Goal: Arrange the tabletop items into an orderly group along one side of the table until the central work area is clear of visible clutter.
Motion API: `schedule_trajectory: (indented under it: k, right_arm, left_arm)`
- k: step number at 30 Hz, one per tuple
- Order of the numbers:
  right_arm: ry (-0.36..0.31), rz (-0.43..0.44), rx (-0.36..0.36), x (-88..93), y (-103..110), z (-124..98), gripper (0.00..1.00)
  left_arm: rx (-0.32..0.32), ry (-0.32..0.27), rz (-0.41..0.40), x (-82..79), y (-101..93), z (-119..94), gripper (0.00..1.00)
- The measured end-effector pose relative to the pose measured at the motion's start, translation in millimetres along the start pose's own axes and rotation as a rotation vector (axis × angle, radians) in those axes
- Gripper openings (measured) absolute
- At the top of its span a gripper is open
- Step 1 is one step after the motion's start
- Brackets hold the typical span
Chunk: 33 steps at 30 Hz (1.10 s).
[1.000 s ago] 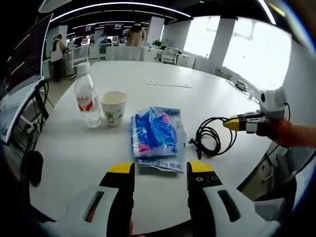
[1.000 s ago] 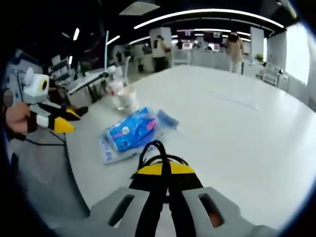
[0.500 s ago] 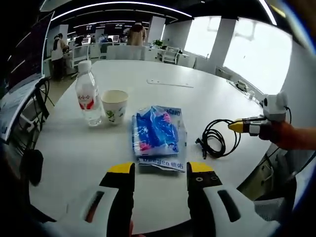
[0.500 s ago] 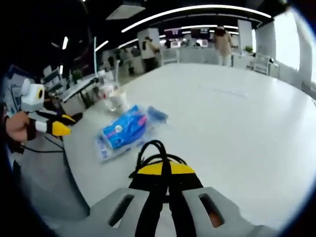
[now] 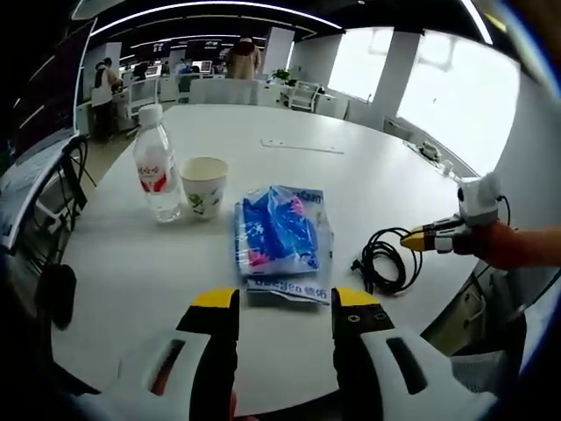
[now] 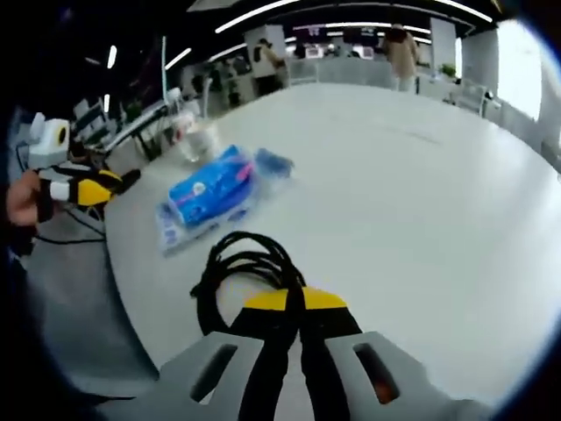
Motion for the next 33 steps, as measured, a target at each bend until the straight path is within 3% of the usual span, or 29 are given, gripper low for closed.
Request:
schedule_trajectory:
  k: [19, 33]
  right_arm:
    - [0.073, -0.081, 0.008, 6.1, 2, 0, 0.07]
    - [0.056, -0.078, 0.027, 1.6, 1, -11, 0.11]
  left_arm:
    - [0.0, 0.006, 0.002, -3.9, 3.2, 5, 0.41]
    - [0.002, 0.015, -0.008, -0.4, 2.2, 6, 0.4]
Point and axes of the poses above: the point that each gripper's makers call its tool centre point, and the gripper's own axes: z roughly forward along the fingers, y roughly to its left, x roughly out of its underside, the point moved 3 cm from there along -z, roughly backward along the fingers, and after that the axes turned 12 degrees about -x, right-handed, at the moved point
